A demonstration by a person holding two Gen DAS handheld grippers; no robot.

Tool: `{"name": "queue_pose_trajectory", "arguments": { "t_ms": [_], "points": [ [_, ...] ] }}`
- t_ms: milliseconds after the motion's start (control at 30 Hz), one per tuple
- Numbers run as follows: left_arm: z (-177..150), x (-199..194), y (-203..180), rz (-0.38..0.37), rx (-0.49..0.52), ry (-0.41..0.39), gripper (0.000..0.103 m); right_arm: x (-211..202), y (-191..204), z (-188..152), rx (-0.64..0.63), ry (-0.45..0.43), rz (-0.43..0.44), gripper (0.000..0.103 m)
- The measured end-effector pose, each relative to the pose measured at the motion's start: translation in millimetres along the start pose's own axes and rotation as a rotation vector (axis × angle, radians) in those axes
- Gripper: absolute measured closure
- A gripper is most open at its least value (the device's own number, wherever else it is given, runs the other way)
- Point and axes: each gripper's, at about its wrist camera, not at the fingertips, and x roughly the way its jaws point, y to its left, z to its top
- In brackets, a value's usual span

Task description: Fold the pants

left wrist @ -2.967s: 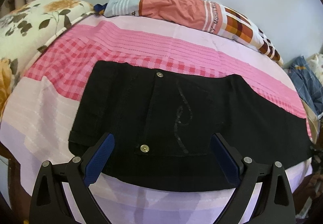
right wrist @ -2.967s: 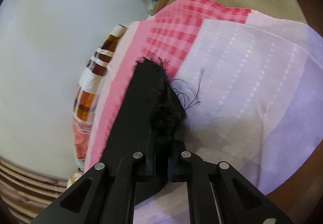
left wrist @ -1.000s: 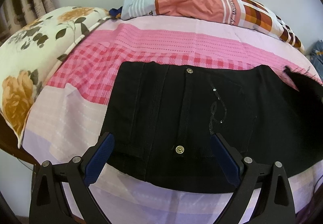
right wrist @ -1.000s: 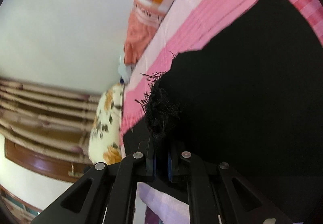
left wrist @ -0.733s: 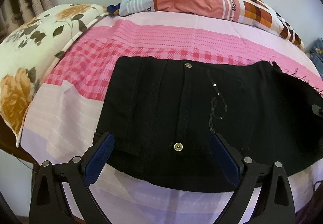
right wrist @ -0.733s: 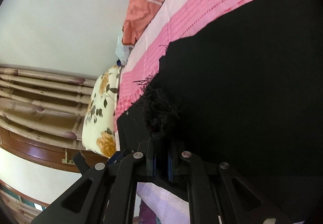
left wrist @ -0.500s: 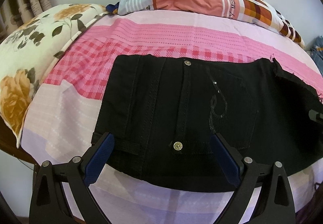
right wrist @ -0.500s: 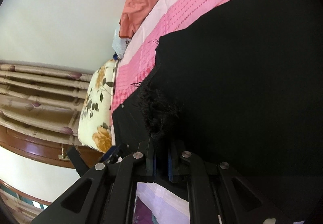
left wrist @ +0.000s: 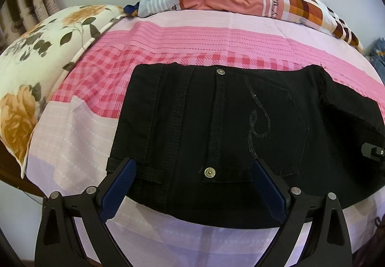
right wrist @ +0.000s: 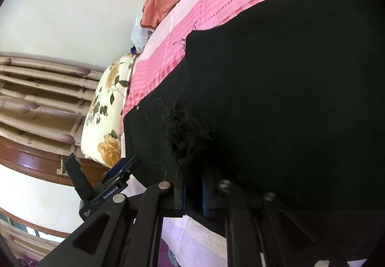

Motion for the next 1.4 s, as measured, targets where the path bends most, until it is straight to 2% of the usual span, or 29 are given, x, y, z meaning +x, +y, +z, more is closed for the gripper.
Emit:
{"name": "queue_pose_trajectory", "arguments": {
  "t_ms": [167,233,267,333,367,433,467,600,667,767,933,967,1033,1100,1200,1300,1400],
  "points": [
    [0,1,-1,0.004,0.009,0.004,0.007,12,9,-3,-0.016,0.037,0.023,0.083],
    [0,1,-1,0.005,0.009,0.005,0.007,16,14,-5,-0.041,0.054,0.021,0.074],
    [0,1,-1,0.005,0.009,0.006,0.007,17,14,-6,-0.04,0.062,0.037,0.073],
    [0,1,-1,0.004,0.011,0.007,0.007,23,13,-9,0.003,0.117,0.157,0.073],
    [0,1,-2,0.005,0.01,0.007,0.007,25,12,-10,0.019,0.128,0.191,0.073],
    [0,1,-2,0.004,0.01,0.008,0.007,22,8,-9,0.047,0.133,0.261,0.073],
    [0,1,-2,0.004,0.01,0.008,0.007,15,5,-7,0.058,0.104,0.274,0.073],
    [0,1,-2,0.001,0.006,0.005,0.007,-12,-7,2,0.078,0.011,0.254,0.073],
    [-1,2,-2,0.0,0.004,0.006,0.007,-14,-9,2,0.08,0.001,0.242,0.073],
    [0,2,-2,0.003,0.008,0.009,0.007,-4,-7,-1,0.069,0.034,0.227,0.073],
    [1,1,-2,-0.001,0.001,0.007,0.007,11,2,-10,0.056,0.117,0.269,0.073],
    [1,2,-1,-0.004,-0.005,0.007,0.007,13,3,-15,0.085,0.14,0.318,0.072],
    [1,3,1,-0.01,-0.011,0.01,0.007,16,-3,-24,0.175,0.175,0.376,0.055],
    [1,3,1,-0.009,-0.008,0.01,0.007,19,-15,-33,0.276,0.193,0.4,0.054],
    [0,3,1,-0.001,0.006,0.013,0.007,22,-31,-40,0.388,0.188,0.34,0.054],
    [0,2,1,-0.007,0.012,0.013,0.007,21,-37,-40,0.431,0.156,0.311,0.054],
    [0,1,0,-0.013,0.009,0.015,0.007,20,-39,-40,0.49,0.119,0.324,0.054]
  ]
}}
